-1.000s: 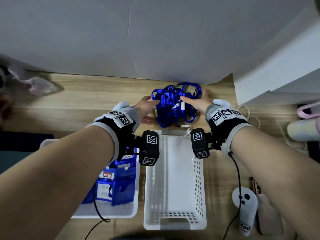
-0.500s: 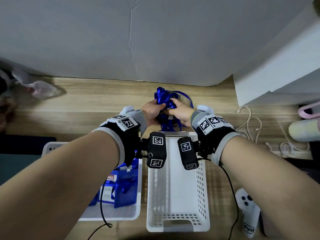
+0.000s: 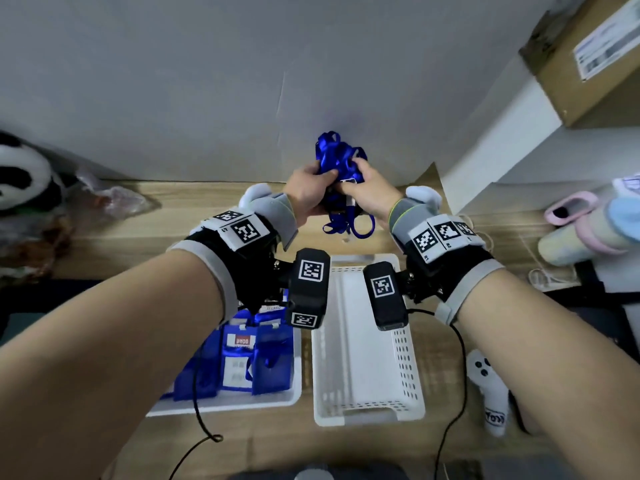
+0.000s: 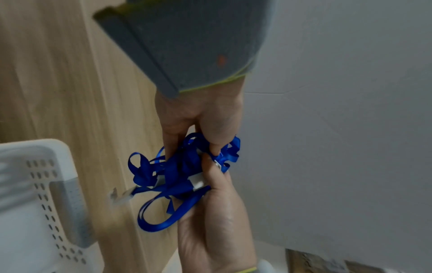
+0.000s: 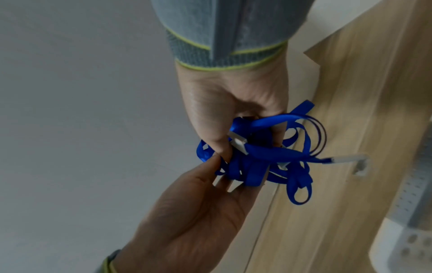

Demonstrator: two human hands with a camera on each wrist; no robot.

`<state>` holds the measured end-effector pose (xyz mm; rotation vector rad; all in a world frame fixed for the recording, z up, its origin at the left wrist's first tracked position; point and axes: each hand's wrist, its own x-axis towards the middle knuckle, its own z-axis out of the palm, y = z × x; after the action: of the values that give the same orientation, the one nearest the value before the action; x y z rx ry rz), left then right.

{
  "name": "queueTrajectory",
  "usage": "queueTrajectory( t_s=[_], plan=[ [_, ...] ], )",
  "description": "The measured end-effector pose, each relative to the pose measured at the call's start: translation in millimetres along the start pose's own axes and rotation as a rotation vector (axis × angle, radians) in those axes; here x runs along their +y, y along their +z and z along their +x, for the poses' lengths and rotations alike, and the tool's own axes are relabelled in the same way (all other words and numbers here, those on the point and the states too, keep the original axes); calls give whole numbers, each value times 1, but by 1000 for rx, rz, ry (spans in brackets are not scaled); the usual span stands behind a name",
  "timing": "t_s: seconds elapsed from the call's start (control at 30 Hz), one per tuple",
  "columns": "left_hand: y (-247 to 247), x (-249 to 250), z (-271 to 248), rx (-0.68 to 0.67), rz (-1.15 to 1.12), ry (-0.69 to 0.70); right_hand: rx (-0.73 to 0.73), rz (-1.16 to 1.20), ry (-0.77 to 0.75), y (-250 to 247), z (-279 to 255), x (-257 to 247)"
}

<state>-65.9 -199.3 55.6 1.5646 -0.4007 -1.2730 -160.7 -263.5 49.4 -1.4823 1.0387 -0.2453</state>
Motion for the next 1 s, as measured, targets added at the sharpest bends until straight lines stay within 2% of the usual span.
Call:
queueTrajectory(
  t_s=[0.23, 0.47, 0.63, 0.83, 1.0],
  plan=[
    [-4, -1, -65, -72, 21, 82, 148, -53, -81, 16, -62, -6],
    [0, -43, -103, -128, 101, 35, 210, -66, 36, 30, -109, 28],
    [7, -81, -120, -150, 117, -70, 169, -101, 163, 31, -128, 65],
    [16, -112, -129, -154, 162, -203, 40, -155, 291, 28, -141, 96],
    [18, -129, -133, -237, 231, -373, -52, -289, 350, 24, -146, 119]
  ],
)
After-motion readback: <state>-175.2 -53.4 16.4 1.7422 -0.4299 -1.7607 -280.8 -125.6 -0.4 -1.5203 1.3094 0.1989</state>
